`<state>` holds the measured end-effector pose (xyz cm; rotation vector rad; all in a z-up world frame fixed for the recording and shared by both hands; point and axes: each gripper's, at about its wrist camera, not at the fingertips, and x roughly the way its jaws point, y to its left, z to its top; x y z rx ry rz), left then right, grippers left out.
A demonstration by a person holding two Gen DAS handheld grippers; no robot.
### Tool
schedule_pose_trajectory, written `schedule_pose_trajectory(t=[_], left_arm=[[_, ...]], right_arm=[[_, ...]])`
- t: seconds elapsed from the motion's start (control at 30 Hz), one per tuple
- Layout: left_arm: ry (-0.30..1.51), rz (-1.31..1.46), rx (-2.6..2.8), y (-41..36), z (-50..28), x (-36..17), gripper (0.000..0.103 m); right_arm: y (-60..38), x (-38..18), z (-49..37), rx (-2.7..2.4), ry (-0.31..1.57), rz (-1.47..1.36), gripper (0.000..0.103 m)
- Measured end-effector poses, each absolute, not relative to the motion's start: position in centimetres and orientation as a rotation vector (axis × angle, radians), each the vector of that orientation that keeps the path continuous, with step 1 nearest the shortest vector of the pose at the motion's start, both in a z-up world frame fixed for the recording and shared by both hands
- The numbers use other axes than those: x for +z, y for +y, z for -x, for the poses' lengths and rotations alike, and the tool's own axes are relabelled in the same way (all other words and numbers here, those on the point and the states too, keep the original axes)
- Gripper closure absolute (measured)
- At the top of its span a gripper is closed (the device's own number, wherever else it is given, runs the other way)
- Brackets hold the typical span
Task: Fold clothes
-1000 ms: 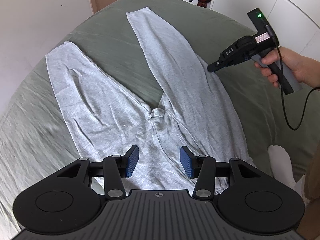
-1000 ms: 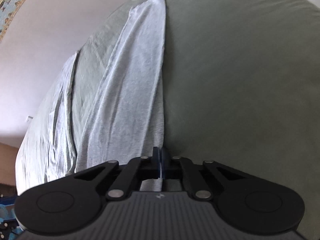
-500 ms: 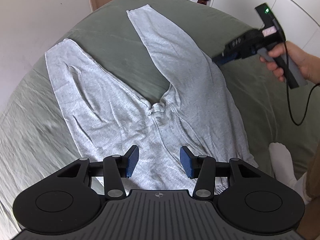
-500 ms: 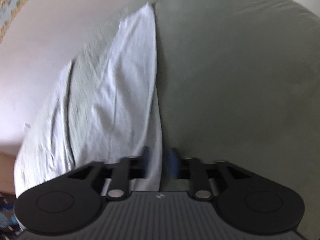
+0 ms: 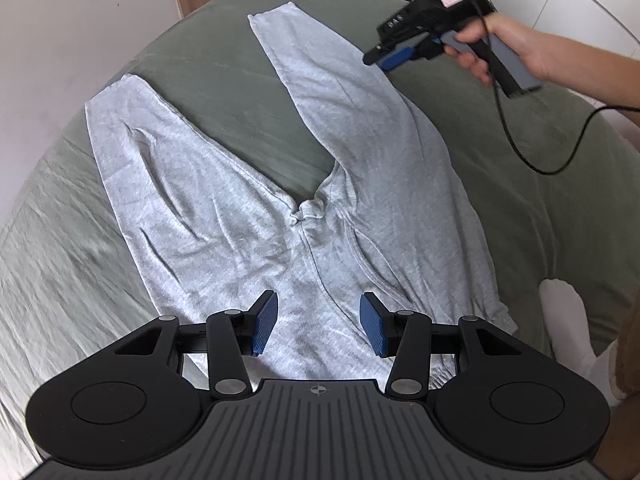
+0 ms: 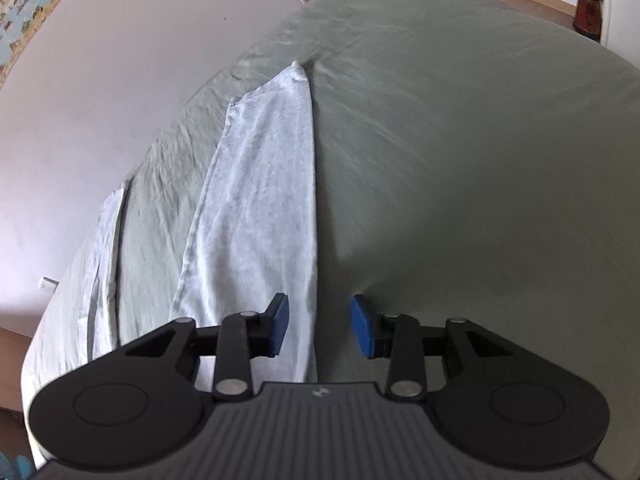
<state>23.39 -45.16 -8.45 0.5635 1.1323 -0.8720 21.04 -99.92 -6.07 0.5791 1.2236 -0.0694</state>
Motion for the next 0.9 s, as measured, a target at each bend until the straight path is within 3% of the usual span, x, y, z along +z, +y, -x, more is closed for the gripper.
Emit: schedule_pose_trajectory(t=[0.07,0.23,0.27,0.3,0.37,0.7,0.9], left_arm=[[1.137,-0.564,-0.871,-45.3,-23.5,-8.6,0.059],[1.147,-0.566,-0.875,-45.6,-23.7,-9.1,0.059],[1.150,-0.562,-0.874,-45.6,-23.8,-9.2,0.059],[1.152,-0.557,-0.873,-45.6,-23.9,-9.3,0.059],[1.162,-0.550,-0.867,-45.7,-24.0,-9.4,0.059],[1.180,-0.512,-0.812,-46.6,-25.0,-9.2,0.059],[1.164,-0.497,-0.782,-48.4,-26.6,-8.5,0.059]], right_arm=[[-99.7,-6.3,-21.8,-0.076,1.231,-0.557,0.103],[-100.1,-6.2,-22.2,-0.074,1.247,-0.541,0.102],[-100.3,-6.0,-22.3,-0.064,1.241,-0.548,0.097],[-100.6,-5.8,-22.5,-0.057,1.229,-0.558,0.076],[-101.7,-4.7,-24.1,-0.070,1.158,-0.569,0.053],[-103.8,-7.1,-35.6,-0.121,1.119,-0.473,0.052],[-103.8,-7.8,-36.8,-0.065,1.114,-0.451,0.052]])
